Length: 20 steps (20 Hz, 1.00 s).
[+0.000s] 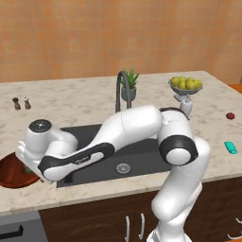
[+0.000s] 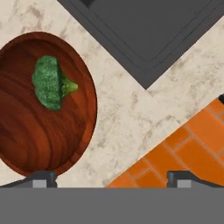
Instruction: Pick the broccoli from the sink and place it in the bowl. Then pick the bowl and place it in the microwave. Then close the microwave door and press the start button.
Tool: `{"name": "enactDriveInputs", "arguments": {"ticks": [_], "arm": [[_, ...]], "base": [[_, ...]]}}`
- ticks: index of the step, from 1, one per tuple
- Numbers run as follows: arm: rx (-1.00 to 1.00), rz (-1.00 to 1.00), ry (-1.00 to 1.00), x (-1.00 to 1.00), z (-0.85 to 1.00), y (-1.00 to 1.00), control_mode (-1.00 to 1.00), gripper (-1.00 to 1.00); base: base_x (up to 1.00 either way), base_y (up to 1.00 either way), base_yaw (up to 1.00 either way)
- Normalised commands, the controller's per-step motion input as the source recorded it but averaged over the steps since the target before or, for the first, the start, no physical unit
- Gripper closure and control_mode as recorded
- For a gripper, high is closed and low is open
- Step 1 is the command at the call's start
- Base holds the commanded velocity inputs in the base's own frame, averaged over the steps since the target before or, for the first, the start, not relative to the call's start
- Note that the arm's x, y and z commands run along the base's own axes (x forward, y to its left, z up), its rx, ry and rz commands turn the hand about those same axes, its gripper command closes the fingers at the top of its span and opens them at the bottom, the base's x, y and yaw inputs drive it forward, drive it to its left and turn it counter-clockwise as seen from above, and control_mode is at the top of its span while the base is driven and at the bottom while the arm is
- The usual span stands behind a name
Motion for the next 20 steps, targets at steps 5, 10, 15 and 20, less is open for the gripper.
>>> {"name": "enactDriveInputs", "arguments": {"ticks": [5,10,15,20], "arm": [[0.10,0.18,0.13,0.14,0.00,-0.41,-1.00,-1.00],[0.01,0.15,-0.07,0.00,-0.12,-0.12,-1.00,-1.00],[0.02,0.05,-0.09,0.20,-0.22,-0.13,-1.00,-1.00],[0.00,0.00,0.01,0.34,-0.12,0.15,-1.00,-1.00]], "base": [[0.00,0.00,0.00],[0.00,0.00,0.00],[0.00,0.00,0.00],[0.00,0.00,0.00]]}}
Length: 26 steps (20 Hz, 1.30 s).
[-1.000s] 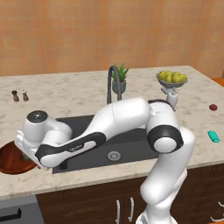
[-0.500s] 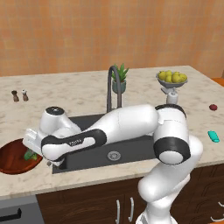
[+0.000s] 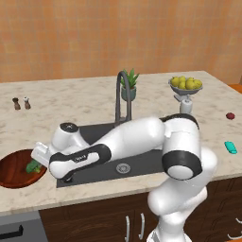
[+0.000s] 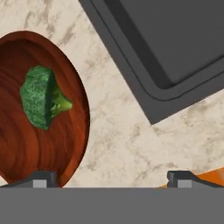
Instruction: Pick the broccoli from the sink and place it in the bowl. Then pick the bowl and place it in the microwave. Then close the microwave door and press the start button.
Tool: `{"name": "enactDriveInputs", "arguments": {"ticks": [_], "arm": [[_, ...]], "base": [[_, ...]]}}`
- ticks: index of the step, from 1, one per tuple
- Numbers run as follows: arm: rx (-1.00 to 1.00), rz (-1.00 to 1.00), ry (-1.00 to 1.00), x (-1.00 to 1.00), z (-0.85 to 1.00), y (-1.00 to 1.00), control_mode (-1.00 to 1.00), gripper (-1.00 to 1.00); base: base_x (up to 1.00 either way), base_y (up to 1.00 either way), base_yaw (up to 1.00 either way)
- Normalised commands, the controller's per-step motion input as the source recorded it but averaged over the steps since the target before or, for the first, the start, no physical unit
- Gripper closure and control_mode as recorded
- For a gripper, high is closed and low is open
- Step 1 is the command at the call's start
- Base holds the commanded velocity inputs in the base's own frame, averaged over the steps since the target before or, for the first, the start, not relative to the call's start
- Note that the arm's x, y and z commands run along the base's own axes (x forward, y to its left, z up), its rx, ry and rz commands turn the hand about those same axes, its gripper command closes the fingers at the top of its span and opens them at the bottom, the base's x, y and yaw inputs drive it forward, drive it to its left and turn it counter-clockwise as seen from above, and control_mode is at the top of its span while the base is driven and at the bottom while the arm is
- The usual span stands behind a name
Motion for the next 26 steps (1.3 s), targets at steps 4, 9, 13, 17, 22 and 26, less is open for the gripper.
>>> {"name": "enactDriveInputs", "arguments": {"ticks": [4,9,13,17,22,26], "arm": [[-0.01,0.00,0.01,0.31,-0.11,0.41,-1.00,-1.00],[-0.01,0.00,0.00,0.14,-0.15,0.38,-1.00,-1.00],[-0.01,0.00,0.00,0.11,-0.21,0.41,-1.00,-1.00],[-0.03,0.00,0.00,0.19,-0.11,0.33,-1.00,-1.00],[-0.03,0.00,0.00,0.04,-0.05,0.28,-1.00,-1.00],[0.00,0.00,0.00,0.00,-0.12,0.26,-1.00,1.00]], "base": [[0.00,0.00,0.00],[0.00,0.00,0.00],[0.00,0.00,0.00],[0.00,0.00,0.00],[0.00,0.00,0.00],[0.00,0.00,0.00]]}}
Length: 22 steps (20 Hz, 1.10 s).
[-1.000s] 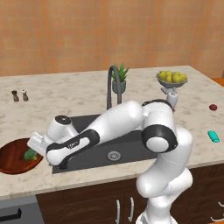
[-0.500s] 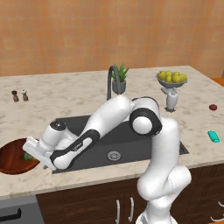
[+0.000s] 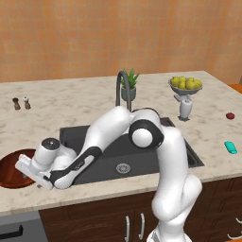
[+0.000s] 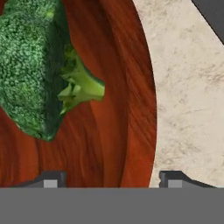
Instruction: Pick the broccoli from the sink and place it in the bowl. Then pick the bowl and place it in the microwave. Then close the microwave door and press the start button.
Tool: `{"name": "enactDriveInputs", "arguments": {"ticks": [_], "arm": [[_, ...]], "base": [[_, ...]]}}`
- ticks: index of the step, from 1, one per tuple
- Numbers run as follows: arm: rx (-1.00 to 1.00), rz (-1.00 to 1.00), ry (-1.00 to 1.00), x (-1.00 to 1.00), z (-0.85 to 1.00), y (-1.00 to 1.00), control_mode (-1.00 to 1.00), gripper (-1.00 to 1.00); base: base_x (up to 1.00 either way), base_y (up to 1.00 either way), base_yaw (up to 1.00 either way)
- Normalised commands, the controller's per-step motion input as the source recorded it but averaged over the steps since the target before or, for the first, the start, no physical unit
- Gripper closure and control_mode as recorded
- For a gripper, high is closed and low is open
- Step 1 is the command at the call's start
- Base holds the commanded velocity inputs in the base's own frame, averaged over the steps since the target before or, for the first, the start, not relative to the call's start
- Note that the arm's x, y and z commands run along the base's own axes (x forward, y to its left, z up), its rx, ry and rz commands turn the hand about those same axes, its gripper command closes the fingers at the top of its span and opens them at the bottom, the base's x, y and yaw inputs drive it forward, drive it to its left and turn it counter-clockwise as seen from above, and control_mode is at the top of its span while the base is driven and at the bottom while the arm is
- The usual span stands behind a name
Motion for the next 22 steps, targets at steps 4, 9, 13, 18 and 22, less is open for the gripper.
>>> {"name": "enactDriveInputs", "arguments": {"ticks": [4,9,13,18,22], "arm": [[0.00,0.00,0.00,0.01,-0.06,0.03,-1.00,1.00],[0.00,0.00,0.00,0.06,-0.01,0.00,-1.00,1.00],[0.00,-0.04,-0.07,-0.26,0.31,-0.14,-1.00,1.00],[0.05,-0.13,-0.10,-0.28,0.49,-0.43,-1.00,1.00],[0.09,-0.14,-0.10,-0.14,0.40,-0.33,-1.00,1.00]], "base": [[0.00,0.00,0.00],[0.00,0.00,0.00],[0.00,0.00,0.00],[0.00,0.00,0.00],[0.00,0.00,0.00]]}}
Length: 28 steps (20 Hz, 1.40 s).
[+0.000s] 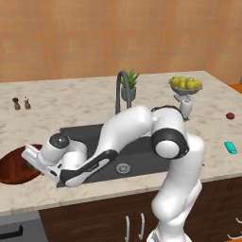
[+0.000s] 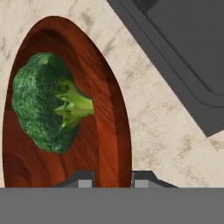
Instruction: Pick the broccoli from the sink and place it in the bowl. Then pick the bowl and place it in the microwave. Then close the microwave door and press the start button.
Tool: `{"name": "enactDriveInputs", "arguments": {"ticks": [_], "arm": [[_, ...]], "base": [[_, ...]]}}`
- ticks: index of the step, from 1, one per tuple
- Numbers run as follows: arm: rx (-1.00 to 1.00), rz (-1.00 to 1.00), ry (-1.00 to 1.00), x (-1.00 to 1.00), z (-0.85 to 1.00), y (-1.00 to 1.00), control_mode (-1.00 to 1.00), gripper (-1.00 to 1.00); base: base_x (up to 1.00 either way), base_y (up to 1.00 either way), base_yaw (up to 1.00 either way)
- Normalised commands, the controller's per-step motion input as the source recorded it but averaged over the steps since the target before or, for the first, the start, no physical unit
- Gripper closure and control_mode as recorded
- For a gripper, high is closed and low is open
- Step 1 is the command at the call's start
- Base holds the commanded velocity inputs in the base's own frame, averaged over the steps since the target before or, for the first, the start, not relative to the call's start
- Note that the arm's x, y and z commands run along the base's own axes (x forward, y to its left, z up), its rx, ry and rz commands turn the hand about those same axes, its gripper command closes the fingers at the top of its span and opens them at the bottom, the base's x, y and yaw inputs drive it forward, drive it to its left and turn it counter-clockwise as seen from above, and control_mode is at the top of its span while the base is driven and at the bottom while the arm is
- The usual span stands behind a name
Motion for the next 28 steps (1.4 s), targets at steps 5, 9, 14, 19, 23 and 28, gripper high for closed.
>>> {"name": "enactDriveInputs", "arguments": {"ticks": [5,9,14,19,23,28], "arm": [[0.14,-0.16,-0.05,-0.24,0.67,-0.42,-1.00,1.00],[0.08,-0.24,0.00,-0.53,0.75,-0.68,-1.00,1.00],[0.03,-0.22,0.00,-0.56,0.86,-0.81,-1.00,1.00],[0.03,-0.15,0.00,-0.44,0.91,-0.72,-1.00,1.00],[0.06,-0.12,0.00,-0.41,0.72,-0.65,-1.00,1.00],[0.01,-0.14,0.00,-0.24,0.45,-0.57,-1.00,1.00]], "base": [[0.00,0.00,0.00],[0.00,0.00,0.00],[0.00,0.00,0.00],[0.00,0.00,0.00],[0.00,0.00,0.00],[0.00,0.00,0.00]]}}
